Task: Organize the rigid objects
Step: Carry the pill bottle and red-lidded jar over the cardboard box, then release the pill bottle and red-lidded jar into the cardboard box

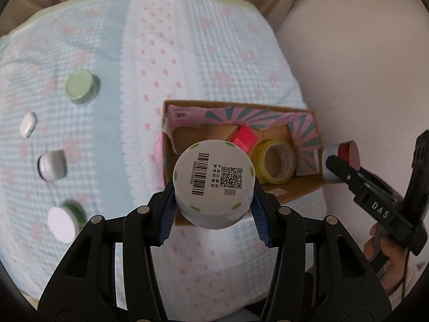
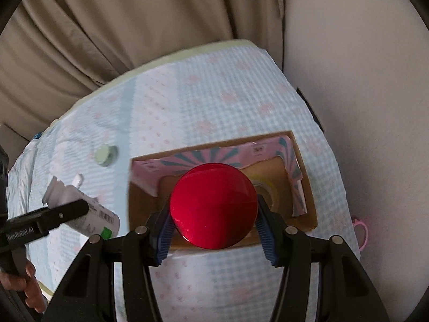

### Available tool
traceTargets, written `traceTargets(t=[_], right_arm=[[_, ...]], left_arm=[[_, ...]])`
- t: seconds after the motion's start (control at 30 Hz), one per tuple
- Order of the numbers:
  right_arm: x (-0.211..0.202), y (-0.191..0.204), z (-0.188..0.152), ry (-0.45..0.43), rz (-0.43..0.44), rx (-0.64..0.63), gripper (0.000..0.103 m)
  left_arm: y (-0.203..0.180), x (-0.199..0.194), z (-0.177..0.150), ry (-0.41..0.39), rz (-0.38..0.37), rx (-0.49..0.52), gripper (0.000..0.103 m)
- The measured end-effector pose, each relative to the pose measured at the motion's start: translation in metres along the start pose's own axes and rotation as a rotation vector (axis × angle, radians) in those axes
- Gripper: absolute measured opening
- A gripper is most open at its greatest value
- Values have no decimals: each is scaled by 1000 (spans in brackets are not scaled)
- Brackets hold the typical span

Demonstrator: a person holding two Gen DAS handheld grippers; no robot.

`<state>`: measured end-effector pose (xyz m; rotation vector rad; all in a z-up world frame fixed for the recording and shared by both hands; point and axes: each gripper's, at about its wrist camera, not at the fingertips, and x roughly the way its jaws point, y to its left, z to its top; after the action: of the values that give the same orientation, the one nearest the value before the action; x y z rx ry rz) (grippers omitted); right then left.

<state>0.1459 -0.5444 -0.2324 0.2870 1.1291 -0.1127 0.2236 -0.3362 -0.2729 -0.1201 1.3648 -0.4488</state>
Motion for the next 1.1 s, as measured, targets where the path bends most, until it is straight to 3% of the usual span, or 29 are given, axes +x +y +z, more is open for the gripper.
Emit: traceTargets(t=[0.33, 0.7, 0.73, 0.77, 0.8, 0.83, 0.93, 1.1], right_arm=[[83, -31, -1, 88, -4, -47, 51], [126, -36, -8, 137, 26, -61, 51], [127, -36, -7, 140, 28, -68, 52], [129, -36, -6, 147, 38, -64, 55], [128, -38, -5, 144, 50, -52, 75], [127, -41, -3, 134, 72, -36, 103], [121, -47, -1, 114, 107, -15, 103], [116, -55, -3, 105, 75, 13, 103]], left_arm=[[-11, 89, 4, 124, 118, 88, 46], [-27, 120, -1, 179, 249, 233, 49], [-31, 116, -1, 166, 247, 254, 62], [-34, 113, -1, 155, 246, 265, 100], [-37, 108, 0, 125, 243, 281, 100], [-39, 106, 0, 114, 244, 291, 103], [-41, 107, 0, 111, 240, 313, 103], [-36, 110, -4, 120, 236, 312, 103]])
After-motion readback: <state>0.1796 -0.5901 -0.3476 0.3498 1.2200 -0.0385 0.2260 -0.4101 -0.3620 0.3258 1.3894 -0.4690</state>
